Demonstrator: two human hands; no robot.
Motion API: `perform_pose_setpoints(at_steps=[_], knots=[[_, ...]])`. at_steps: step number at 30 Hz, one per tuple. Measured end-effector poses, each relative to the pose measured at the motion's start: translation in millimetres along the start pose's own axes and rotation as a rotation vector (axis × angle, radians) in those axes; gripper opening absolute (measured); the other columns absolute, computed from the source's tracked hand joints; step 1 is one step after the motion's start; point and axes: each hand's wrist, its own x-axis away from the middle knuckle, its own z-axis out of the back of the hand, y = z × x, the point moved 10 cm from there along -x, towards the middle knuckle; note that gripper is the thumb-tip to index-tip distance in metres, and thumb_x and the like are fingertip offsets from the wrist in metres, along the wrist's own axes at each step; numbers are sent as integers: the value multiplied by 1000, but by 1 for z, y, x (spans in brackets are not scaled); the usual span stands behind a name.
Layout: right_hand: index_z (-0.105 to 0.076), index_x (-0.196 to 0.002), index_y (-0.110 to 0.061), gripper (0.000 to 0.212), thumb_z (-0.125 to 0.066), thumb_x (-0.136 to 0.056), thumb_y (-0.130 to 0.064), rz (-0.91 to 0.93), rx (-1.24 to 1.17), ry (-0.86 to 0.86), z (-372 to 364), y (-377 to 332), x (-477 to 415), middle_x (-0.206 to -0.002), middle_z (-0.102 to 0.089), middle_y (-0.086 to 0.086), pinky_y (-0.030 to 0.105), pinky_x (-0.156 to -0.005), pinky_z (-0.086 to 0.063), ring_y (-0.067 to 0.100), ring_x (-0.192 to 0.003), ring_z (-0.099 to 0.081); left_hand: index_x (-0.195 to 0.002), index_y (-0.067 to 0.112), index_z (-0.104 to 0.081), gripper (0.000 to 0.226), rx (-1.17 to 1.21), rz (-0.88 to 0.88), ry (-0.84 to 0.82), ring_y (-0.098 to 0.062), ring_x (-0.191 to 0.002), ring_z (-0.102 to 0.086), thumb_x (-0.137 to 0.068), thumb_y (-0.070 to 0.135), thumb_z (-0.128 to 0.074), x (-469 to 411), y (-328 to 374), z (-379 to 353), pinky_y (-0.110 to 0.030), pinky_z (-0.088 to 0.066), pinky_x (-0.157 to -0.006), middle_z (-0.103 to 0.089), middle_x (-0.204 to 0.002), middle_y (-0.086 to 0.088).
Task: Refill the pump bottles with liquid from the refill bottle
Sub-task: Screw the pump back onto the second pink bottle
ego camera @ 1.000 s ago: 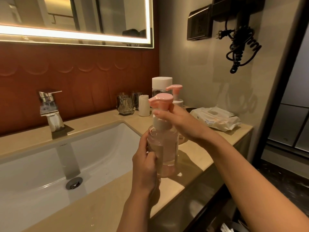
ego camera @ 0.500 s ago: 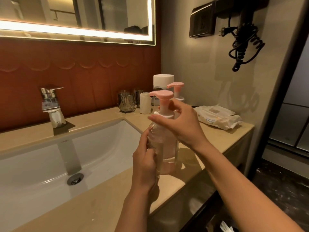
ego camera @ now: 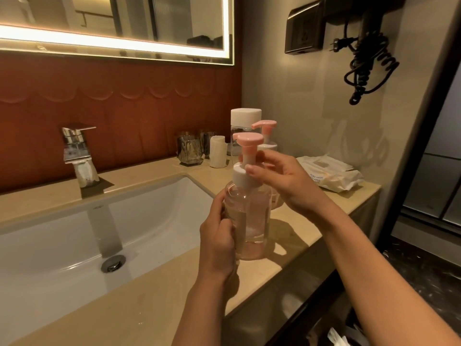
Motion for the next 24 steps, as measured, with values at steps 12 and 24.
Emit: perform_pose_setpoints(at_steps=[12,24], knots=[[-47,-102,-26,61,-47,-68,-76,50,325,289,11,-7,5,-102,-49,-12,24,-81,-40,7,-99,-46,-121,24,-49,45,20,0,-1,6,-90,-59,-80,22,-31,0,1,0,-8,-46,-65,-65,-92,22],[-58,-100,-20,28,-67,-80,-37,-32,-137,96,1,14,0,-103,-62,-6,15,-77,-47,4,-96,-58,-123,23,-49,47,-1,-3,5,5,-89,-59,-80,23,-31,-1,-1,0,-9,-46,-66,-63,-89,27]])
